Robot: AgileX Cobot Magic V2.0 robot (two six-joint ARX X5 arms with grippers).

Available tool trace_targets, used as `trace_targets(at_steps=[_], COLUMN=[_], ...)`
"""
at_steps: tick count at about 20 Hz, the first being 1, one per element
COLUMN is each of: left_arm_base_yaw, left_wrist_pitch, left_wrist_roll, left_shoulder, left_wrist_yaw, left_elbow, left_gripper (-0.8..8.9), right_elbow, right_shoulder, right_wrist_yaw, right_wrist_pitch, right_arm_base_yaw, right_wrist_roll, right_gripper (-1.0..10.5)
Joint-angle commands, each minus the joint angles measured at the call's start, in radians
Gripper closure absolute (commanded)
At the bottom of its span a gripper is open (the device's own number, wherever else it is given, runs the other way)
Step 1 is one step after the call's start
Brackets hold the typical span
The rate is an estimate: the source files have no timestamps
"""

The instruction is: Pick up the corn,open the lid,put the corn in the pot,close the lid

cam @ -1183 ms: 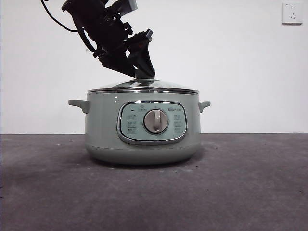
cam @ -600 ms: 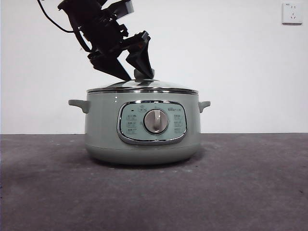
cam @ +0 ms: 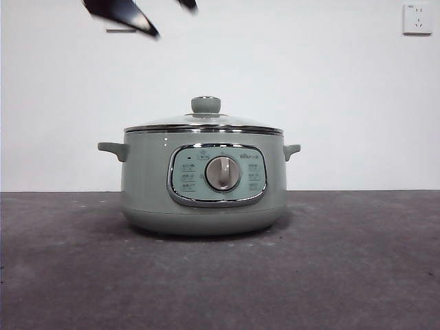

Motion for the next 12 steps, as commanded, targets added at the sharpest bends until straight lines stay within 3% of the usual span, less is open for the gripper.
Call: trace_targets(at_steps=[1,7,12], left_arm_base_yaw=[-0.003,-0.003,-0.003], left_wrist_pitch=[-0.112,-0.365,-0.468], left_wrist_roll=[-0.015,-0.037,-0.036], left_shoulder=[-0.100,-0.305,-0.369], left_wrist_yaw=[0.031,0.083,0.097], left_elbow=[-0.004,-0.004,-0.004], left_gripper=[3.56,3.56,3.56], right_elbow=[-0.006,-0.006,-0.006], right_shoulder=[-0.002,-0.002,-0.002], right_wrist_yaw=[-0.002,-0.003,-0.003], right_wrist_pitch=[-0.027,-0.027,-0.027], right_arm_base_yaw=[0.002,0.002,0.002], right_wrist_roll=[-0.027,-0.035,-0.035], right_gripper=[4.8,4.8,4.8])
